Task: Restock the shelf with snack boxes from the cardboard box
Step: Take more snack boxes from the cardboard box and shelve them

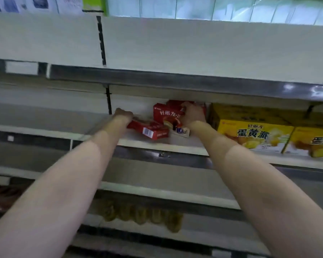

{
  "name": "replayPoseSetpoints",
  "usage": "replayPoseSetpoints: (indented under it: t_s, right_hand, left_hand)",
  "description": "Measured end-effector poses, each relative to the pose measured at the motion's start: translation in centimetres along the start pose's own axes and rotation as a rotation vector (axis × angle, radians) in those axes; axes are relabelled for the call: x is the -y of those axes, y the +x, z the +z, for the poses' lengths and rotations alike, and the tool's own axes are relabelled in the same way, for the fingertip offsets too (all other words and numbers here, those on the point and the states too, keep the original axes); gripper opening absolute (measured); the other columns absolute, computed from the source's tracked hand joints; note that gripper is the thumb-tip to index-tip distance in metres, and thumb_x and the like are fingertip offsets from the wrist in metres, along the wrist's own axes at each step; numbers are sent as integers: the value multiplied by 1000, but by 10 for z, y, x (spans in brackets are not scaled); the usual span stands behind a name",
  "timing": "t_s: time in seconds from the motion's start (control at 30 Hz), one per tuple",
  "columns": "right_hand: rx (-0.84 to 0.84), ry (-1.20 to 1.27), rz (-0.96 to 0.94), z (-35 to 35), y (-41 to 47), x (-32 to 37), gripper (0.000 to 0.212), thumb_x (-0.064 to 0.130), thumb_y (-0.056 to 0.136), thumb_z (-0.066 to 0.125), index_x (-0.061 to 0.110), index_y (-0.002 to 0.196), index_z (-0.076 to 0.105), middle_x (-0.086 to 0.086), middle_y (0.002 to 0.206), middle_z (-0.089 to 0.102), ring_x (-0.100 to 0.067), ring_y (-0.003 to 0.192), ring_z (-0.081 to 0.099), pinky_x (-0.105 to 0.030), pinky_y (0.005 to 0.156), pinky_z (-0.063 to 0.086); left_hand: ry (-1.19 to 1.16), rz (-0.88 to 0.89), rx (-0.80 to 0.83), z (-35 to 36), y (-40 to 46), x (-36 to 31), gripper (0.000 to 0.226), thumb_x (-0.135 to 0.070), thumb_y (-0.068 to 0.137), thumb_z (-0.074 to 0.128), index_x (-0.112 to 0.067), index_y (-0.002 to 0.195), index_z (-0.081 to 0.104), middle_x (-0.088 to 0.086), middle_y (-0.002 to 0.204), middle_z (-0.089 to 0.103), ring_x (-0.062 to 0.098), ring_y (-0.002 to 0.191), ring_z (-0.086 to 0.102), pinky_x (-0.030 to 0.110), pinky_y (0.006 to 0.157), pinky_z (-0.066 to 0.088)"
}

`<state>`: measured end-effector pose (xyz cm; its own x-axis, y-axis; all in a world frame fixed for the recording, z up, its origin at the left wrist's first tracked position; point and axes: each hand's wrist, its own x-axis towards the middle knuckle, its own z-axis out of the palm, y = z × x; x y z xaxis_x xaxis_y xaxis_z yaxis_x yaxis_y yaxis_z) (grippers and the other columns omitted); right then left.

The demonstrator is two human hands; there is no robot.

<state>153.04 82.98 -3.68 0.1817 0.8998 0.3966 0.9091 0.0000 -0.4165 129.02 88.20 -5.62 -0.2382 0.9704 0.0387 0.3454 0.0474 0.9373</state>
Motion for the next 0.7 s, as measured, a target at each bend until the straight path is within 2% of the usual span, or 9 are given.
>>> replayPoseSetpoints:
  t_s: [0.07, 0.17, 0.27, 0.33, 0.37, 0.47, 0.6, 0.7]
  right_hand:
    - [-59, -40, 18, 3, 5, -6, 35, 14, 89, 58, 14, 123, 58, -18, 126, 61, -36, 115, 56, -40, 95, 50]
    - [-98, -99, 0, 0, 5, -12, 27, 8, 89, 58, 11, 116, 61, -20, 123, 60, -39, 117, 53, -42, 94, 50]
    - [-119, -137, -11, -2, 10, -22, 25, 8, 90, 57, 13, 113, 64, -18, 122, 61, -37, 119, 51, -39, 98, 47]
    - [-116, -181, -37, -5, 14, -25, 28, 4, 90, 52, 12, 115, 63, -19, 122, 60, -39, 120, 48, -39, 99, 43]
    - [-111, -205, -54, -7, 15, -26, 31, 3, 90, 50, 11, 118, 62, -20, 122, 59, -40, 119, 48, -39, 99, 41]
    - [-97, -268, -71, -13, 19, -31, 36, 2, 90, 49, 9, 123, 59, -22, 127, 50, -41, 121, 45, -41, 98, 43]
    - [-77, -334, -59, -18, 26, -36, 31, 15, 97, 50, 7, 126, 56, -23, 130, 48, -43, 122, 44, -43, 96, 44]
    - [-7, -349, -111, -19, 27, -35, 43, 19, 92, 58, 13, 135, 51, -19, 131, 49, -41, 125, 42, -47, 99, 45]
  left_hand:
    - [-25, -37, 40, -2, -4, -3, 41, -12, 93, 59, 2, 130, 53, 21, 126, 62, 24, 87, 61, 28, 67, 56]
    - [-82, -133, 36, -5, -11, -5, 52, -16, 85, 74, 1, 125, 46, 23, 114, 63, 33, 93, 67, 41, 78, 59]
    - [-69, -118, 66, -5, -15, -8, 63, -18, 84, 76, 2, 134, 43, 24, 122, 61, 38, 102, 67, 40, 78, 58]
    - [-50, -127, 88, -5, -11, -5, 64, -21, 79, 81, 1, 130, 48, 24, 117, 65, 36, 95, 69, 39, 72, 59]
    - [-66, -137, 103, -4, -8, -4, 63, -21, 76, 84, 1, 126, 52, 22, 112, 68, 35, 90, 70, 39, 70, 60]
    - [-141, -170, 178, 0, -12, -6, 56, -18, 72, 87, 0, 117, 58, 19, 98, 73, 31, 80, 73, 45, 77, 61]
    - [-77, -150, 236, 3, -21, -9, 43, -21, 78, 83, 0, 110, 63, 15, 95, 74, 29, 84, 73, 45, 84, 59]
    - [-66, -132, 268, 0, -28, -12, 37, -21, 84, 78, 0, 109, 63, 15, 98, 74, 30, 91, 72, 44, 88, 58]
